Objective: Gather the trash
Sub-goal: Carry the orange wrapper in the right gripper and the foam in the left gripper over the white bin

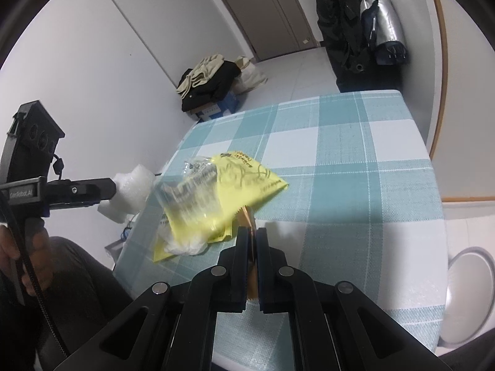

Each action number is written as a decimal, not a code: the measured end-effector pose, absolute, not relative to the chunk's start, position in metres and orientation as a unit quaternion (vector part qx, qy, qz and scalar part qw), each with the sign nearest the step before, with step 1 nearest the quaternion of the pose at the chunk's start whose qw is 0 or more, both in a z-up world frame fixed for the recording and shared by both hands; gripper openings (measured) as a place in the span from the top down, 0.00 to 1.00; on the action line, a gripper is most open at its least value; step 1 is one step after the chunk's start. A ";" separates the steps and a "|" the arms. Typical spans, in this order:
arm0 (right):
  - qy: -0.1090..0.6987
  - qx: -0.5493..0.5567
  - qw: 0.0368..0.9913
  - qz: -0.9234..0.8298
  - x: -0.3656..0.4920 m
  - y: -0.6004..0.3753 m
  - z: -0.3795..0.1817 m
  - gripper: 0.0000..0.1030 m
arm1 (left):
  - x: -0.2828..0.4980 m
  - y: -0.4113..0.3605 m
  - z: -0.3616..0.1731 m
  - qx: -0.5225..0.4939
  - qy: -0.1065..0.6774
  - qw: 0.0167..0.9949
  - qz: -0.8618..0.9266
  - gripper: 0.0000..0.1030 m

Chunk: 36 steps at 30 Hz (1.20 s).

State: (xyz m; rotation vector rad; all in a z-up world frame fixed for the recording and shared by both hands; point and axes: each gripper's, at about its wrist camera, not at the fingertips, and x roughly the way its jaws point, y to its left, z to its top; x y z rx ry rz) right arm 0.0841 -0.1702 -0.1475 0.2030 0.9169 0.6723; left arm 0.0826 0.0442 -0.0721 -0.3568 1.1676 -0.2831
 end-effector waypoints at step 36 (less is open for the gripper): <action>0.276 0.174 0.916 0.232 0.053 -0.340 -0.010 0.96 | 0.091 -0.101 0.038 -0.083 0.361 0.902 -0.222 0.50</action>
